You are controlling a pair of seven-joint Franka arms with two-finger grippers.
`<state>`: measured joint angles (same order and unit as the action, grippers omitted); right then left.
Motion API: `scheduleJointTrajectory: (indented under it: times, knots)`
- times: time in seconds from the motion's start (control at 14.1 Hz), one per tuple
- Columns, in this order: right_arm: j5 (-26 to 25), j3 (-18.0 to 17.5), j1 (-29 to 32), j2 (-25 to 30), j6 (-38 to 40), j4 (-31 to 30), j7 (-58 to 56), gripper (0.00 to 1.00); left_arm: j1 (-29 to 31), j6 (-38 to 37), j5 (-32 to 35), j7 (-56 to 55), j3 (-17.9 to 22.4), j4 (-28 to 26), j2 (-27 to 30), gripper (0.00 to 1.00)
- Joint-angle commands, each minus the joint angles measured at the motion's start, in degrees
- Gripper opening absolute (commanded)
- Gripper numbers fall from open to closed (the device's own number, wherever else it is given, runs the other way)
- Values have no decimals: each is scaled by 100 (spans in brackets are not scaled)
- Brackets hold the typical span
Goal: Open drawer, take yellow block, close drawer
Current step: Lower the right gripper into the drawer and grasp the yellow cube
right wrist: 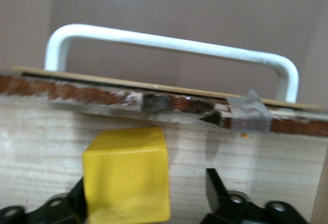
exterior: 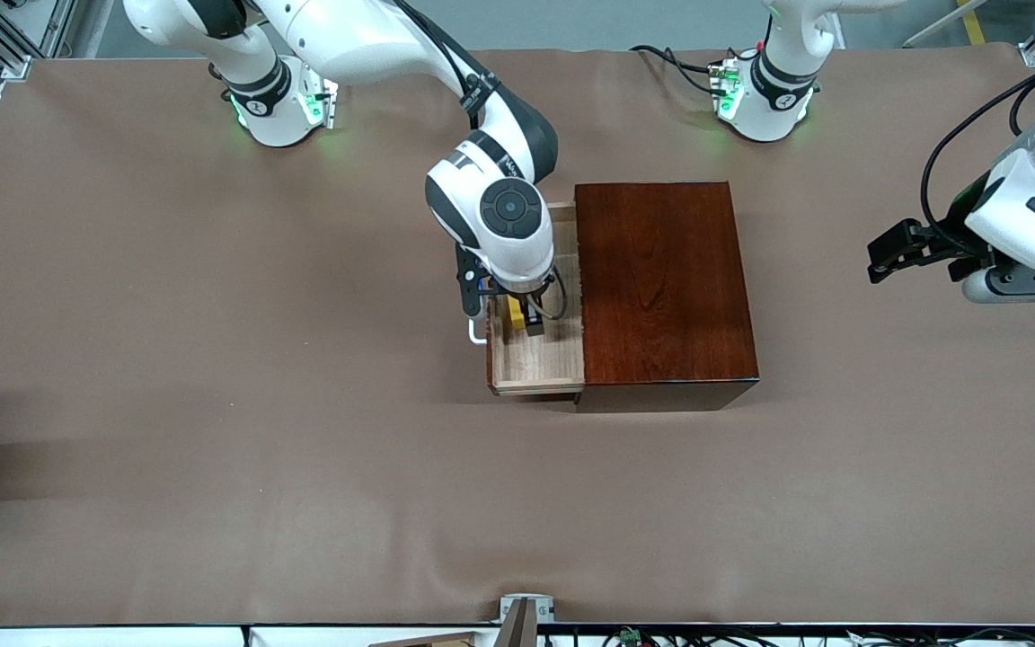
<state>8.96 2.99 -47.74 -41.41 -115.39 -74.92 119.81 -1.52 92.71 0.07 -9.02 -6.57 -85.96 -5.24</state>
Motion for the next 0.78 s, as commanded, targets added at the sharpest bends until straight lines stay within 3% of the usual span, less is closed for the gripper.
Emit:
scheduleJointTrajectory:
  times: [0.0,0.71]
  knots:
    - [35,44,1,151,86,-40,-388,0,21,54,-7,76,-29,-18,23,100]
    - [35,26,186,327,227,486,-388,0,12,54,-7,76,-46,-18,23,100]
